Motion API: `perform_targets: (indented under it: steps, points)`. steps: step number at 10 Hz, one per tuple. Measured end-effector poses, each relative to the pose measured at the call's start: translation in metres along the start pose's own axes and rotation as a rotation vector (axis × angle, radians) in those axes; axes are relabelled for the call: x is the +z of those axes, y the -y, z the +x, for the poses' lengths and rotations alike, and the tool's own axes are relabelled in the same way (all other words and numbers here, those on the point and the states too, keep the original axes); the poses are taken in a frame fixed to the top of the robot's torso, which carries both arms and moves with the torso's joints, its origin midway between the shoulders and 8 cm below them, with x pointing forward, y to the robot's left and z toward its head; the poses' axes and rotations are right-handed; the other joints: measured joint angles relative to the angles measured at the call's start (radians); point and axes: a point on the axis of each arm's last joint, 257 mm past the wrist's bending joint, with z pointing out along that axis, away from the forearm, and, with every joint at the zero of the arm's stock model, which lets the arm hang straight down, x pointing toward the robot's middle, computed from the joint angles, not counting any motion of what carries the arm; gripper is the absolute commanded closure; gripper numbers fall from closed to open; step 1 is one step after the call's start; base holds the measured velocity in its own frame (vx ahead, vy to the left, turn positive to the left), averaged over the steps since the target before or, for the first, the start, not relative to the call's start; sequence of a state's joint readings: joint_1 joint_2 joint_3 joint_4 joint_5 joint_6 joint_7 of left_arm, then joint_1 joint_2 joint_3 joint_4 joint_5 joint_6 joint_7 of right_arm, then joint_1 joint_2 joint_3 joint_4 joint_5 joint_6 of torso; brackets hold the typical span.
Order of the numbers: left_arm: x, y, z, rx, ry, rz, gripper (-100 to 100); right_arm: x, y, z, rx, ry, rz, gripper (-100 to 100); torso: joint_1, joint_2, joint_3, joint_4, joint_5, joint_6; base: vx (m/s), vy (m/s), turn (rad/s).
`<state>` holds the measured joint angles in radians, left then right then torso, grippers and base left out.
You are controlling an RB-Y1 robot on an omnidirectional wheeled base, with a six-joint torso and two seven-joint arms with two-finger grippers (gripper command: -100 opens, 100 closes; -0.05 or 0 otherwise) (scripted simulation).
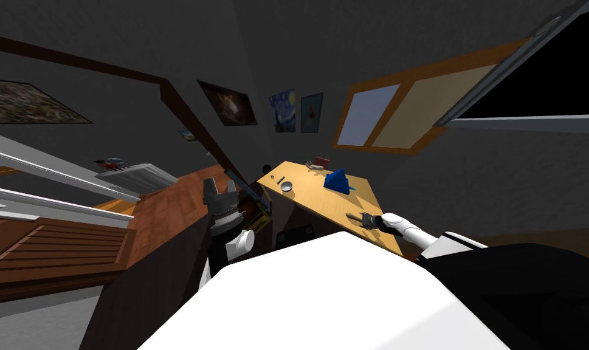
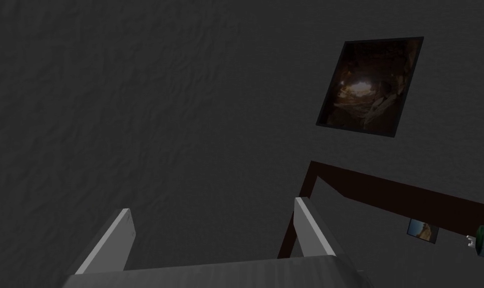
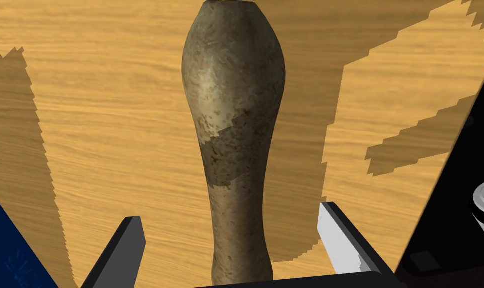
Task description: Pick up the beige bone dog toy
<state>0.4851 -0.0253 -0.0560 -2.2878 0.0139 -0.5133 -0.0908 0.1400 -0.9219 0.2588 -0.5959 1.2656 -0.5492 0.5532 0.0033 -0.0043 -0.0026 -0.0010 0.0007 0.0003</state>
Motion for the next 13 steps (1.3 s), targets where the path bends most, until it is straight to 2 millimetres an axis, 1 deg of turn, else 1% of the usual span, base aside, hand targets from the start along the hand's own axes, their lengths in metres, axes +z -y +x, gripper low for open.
perform_targets:
  steps: [2, 3, 4, 7, 8, 12, 13]
  points:
    - [0.000, 0.000, 0.000, 0.000, 0.000, 0.000, 0, -0.001, -0.002, 0.008, 0.004, -0.017, -0.005, -100, -0.001, 0.003, 0.002, 0.001, 0.000, 0.000, 0.012, 0.011, -0.002]
    - [0.000, 0.000, 0.000, 0.000, 0.000, 0.000, 0, -0.001, -0.002, 0.009, 0.002, -0.017, -0.006, 0, -0.002, 0.004, 0.002, 0.001, 0.000, 0.000, 0.000, 0.000, 0.000]
    - [0.000, 0.000, 0.000, 0.000, 0.000, 0.000, 0, -0.001, -0.002, 0.008, 0.002, -0.017, -0.006, -100, -0.002, 0.005, 0.003, 0.001, 0.000, 0.000, 0.020, -0.044, 0.051]
    - [0.000, 0.000, 0.000, 0.000, 0.000, 0.000, 0, 0.013, -0.025, 0.000, 0.010, -0.019, -0.009, -100, -0.008, 0.004, 0.002, 0.001, -0.002, 0.000, 0.014, -0.069, 0.042]
    - [0.000, 0.000, 0.000, 0.000, 0.000, 0.000, 0, 0.014, -0.025, 0.000, 0.014, -0.020, -0.006, 100, -0.006, 0.005, 0.003, 0.001, -0.001, 0.000, 0.001, -0.007, 0.000]
    - [0.000, 0.000, 0.000, 0.000, 0.000, 0.000, 0, 0.014, -0.024, 0.000, 0.013, -0.021, -0.006, 100, -0.003, 0.005, 0.003, 0.001, -0.001, 0.000, 0.000, 0.000, 0.000]
    - [0.000, 0.000, 0.000, 0.000, 0.000, 0.000, 0, 0.014, -0.024, 0.000, 0.013, -0.021, -0.006, 0, -0.003, 0.005, 0.003, 0.001, -0.001, 0.000, 0.000, 0.000, 0.000]
